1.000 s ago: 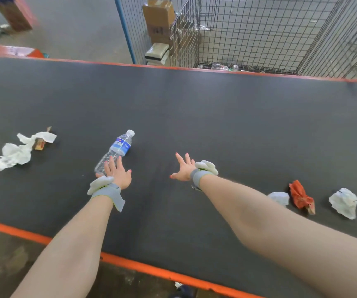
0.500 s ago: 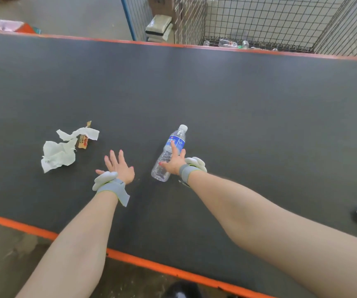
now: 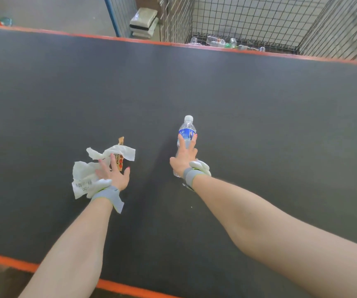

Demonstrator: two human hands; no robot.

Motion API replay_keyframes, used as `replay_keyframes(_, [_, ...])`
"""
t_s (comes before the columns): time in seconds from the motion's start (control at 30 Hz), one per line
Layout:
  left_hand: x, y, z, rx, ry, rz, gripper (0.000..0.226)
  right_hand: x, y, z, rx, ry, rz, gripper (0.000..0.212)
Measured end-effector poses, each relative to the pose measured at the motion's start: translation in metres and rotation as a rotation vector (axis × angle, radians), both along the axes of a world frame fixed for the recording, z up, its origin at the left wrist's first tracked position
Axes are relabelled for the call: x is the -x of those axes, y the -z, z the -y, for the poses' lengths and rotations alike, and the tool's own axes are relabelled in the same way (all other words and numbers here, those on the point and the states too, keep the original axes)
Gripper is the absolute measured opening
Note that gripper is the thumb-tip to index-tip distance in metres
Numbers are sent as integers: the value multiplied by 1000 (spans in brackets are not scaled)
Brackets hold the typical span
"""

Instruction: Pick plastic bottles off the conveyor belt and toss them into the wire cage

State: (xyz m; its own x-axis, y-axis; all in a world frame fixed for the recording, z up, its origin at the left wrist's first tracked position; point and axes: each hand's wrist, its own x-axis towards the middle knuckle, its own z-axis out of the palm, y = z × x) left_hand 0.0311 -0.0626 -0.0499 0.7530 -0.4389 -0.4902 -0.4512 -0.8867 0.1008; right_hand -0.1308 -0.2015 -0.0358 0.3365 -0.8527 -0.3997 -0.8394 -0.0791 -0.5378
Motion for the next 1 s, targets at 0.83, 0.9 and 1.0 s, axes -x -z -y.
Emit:
replay_keyframes(0.83, [103,-1,326,160,516,-88,63,1,-51,310,-110,413,484,73])
replay_keyframes(0.9, [110,-8,285,74,515,-92,64,18,-45,265,-165,354,389,74])
replay_keyframes(1.0, [114,-18,239,-3,492,-108,66,44,-35,214,-193,188,129,81])
